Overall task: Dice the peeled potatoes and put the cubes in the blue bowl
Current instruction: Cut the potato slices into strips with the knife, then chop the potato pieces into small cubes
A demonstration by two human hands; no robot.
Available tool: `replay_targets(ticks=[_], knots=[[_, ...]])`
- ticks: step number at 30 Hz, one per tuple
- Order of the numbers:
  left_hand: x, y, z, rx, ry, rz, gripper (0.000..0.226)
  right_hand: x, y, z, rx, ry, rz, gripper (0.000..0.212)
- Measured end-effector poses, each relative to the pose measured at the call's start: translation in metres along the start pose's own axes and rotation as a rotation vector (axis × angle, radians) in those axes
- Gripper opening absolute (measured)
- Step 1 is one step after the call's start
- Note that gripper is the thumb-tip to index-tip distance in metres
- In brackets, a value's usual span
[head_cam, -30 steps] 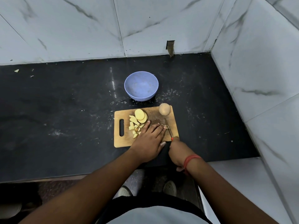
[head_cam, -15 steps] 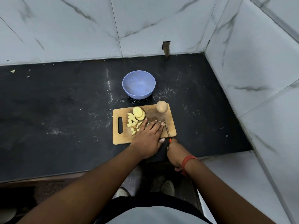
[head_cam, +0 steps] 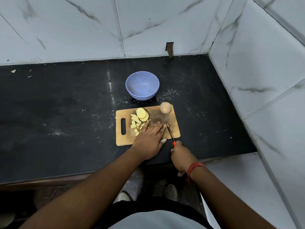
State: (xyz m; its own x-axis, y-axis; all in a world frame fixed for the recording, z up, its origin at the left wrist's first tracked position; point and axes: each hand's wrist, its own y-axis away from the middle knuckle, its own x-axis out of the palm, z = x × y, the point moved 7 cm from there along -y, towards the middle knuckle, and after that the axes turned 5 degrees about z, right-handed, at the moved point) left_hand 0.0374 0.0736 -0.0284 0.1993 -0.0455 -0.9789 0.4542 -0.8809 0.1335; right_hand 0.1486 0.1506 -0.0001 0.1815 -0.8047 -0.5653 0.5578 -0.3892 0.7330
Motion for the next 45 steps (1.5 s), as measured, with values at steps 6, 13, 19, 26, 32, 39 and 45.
replay_targets(ticks=[6,13,19,26,32,39,45], knots=[[0.001,-0.001,0.000,0.010,0.008,0.001,0.073,0.005,-0.006,0.001,0.008,0.001,0.023,0.013],[0.002,-0.004,0.002,0.026,-0.018,-0.017,0.067,-0.003,-0.029,0.015,-0.058,0.187,-0.014,0.040],[0.000,-0.001,-0.001,0.011,-0.040,-0.023,0.070,0.010,-0.017,-0.002,-0.034,0.174,-0.002,0.041],[-0.008,0.000,-0.004,-0.010,0.044,-0.107,0.063,0.015,0.011,-0.029,-0.102,-0.444,0.213,0.014],[-0.013,-0.015,-0.031,0.253,-0.077,-0.119,0.058,-0.012,0.018,-0.031,-0.154,-1.126,0.238,0.019],[-0.002,-0.012,-0.012,0.229,-0.251,-0.025,0.062,-0.030,0.008,-0.036,-0.194,-1.092,0.217,0.017],[-0.029,0.015,0.018,0.085,-0.175,-0.192,0.051,-0.028,0.004,-0.033,-0.198,-0.988,0.243,0.018]])
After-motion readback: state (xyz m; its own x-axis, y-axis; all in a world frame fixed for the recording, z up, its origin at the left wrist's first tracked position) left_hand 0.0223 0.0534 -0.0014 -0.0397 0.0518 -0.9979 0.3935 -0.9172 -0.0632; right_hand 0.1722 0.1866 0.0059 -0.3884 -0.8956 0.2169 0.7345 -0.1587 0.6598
